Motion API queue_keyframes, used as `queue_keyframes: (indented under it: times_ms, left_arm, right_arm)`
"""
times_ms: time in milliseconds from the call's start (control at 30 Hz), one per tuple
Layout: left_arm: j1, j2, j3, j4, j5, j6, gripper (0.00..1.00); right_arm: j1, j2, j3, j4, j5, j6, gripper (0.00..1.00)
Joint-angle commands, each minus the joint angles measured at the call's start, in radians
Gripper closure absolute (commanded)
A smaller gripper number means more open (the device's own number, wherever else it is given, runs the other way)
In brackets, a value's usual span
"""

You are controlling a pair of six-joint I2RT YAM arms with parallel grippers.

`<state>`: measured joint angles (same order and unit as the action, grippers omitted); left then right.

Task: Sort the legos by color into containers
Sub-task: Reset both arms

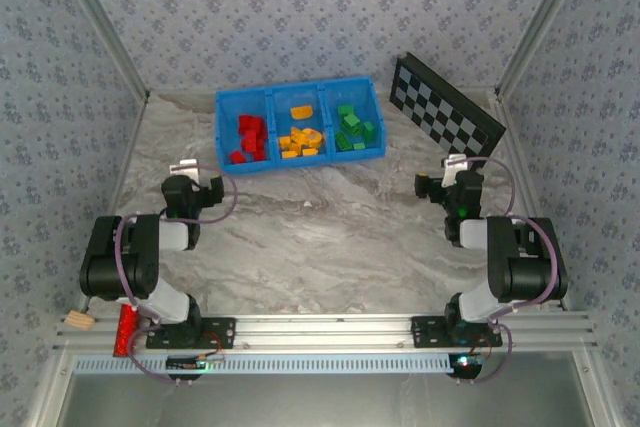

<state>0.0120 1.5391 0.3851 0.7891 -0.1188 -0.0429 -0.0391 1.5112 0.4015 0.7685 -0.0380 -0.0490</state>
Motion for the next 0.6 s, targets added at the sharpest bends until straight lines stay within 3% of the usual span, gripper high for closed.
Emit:
queue_keyframes:
  times_ms: [0, 567]
  left_arm:
    - [-0.003, -0.007, 0.022, 0.033, 0.017, 0.000, 0.01]
    - [-0.003, -0.006, 0.021, 0.033, 0.017, 0.001, 0.01]
  right_arm:
    - [-0.004, 0.010, -0.006, 0.029, 0.014, 0.012, 0.00]
    - [-0.005, 0.012, 0.001, 0.018, 0.010, 0.014, 0.00]
